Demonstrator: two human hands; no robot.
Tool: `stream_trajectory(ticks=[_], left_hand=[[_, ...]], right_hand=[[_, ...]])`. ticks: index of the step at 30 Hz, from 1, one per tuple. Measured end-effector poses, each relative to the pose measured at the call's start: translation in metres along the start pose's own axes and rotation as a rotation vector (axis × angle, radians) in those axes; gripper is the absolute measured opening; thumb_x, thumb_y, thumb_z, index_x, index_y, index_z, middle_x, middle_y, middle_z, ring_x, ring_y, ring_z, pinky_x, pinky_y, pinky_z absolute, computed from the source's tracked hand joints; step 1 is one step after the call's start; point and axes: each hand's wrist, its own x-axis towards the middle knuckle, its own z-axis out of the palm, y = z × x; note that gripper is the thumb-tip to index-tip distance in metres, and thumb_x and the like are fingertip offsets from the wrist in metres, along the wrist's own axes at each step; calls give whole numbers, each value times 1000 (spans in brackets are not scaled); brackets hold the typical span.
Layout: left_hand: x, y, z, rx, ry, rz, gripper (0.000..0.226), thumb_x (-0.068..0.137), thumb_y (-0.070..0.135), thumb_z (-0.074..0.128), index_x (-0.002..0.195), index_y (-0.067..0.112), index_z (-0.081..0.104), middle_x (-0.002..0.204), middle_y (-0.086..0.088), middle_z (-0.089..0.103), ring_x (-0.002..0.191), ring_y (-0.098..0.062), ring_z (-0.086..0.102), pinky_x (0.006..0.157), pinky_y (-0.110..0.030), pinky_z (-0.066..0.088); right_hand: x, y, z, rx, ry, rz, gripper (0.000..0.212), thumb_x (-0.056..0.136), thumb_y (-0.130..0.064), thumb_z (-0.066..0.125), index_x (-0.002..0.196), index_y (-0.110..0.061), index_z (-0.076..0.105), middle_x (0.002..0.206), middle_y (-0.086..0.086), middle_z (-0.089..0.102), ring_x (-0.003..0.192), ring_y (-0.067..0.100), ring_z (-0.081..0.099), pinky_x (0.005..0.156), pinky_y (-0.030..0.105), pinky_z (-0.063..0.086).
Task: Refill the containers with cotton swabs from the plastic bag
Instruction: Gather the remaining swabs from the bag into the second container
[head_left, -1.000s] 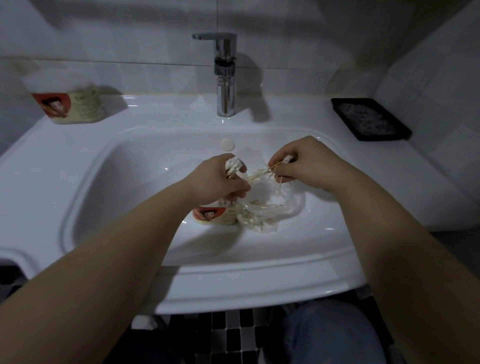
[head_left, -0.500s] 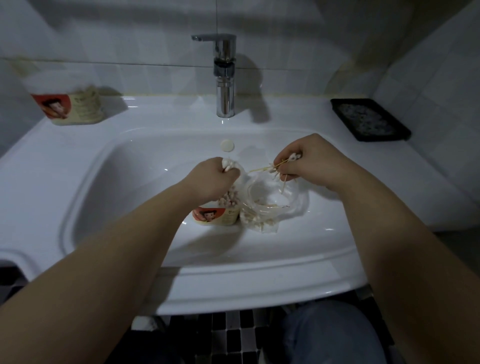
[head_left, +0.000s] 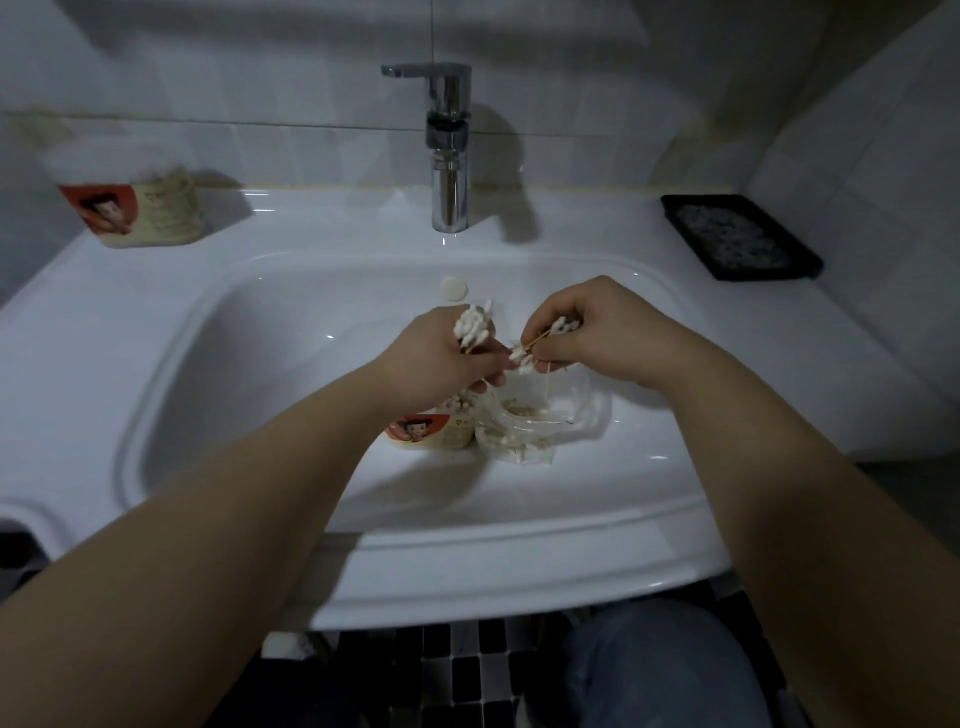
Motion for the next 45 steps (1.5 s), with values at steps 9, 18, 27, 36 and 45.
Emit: stream_trajectory(ticks=[9, 18, 27, 36, 45], left_hand=[[0, -3, -2, -69, -69, -33, 9, 99, 4, 57, 105, 10, 60, 87, -1, 79, 76, -21, 77, 72, -32, 63], [-1, -3, -2, 46, -109, -146, 24, 94, 0, 49, 97, 11, 70, 79, -7, 72, 62, -17, 70, 69, -38, 63], [0, -2, -2, 211, 40, -104, 44, 101, 49, 53, 81, 10, 58, 74, -8, 66, 65, -20, 61, 71, -36, 52], [-5, 6, 8, -546, -96, -229, 33, 97, 14, 70, 64, 20, 69, 86, -13, 75, 80, -20, 73, 76, -32, 61], [-1, -3, -4, -496, -139, -257, 35, 94, 0, 68, 82, 20, 42, 95, -17, 76, 73, -21, 70, 69, -30, 58]], right_hand=[[3, 5, -2, 36, -6, 74, 12, 85, -2, 79, 93, -11, 80, 93, 11, 76, 76, 19, 78, 79, 28, 63], [5, 8, -5, 164, 21, 98, 12, 85, 2, 77, 91, -8, 78, 90, 20, 76, 79, 27, 78, 85, 35, 63], [4, 6, -5, 148, 81, 79, 13, 85, -1, 79, 93, -11, 79, 85, 13, 77, 77, 24, 78, 88, 37, 62], [9, -1, 15, 221, 167, -27, 12, 87, -1, 76, 94, -11, 77, 81, 11, 76, 72, 21, 77, 70, 22, 59], [14, 1, 6, 471, 352, 47, 14, 86, 5, 76, 100, 3, 74, 89, 22, 72, 70, 26, 74, 69, 25, 61]])
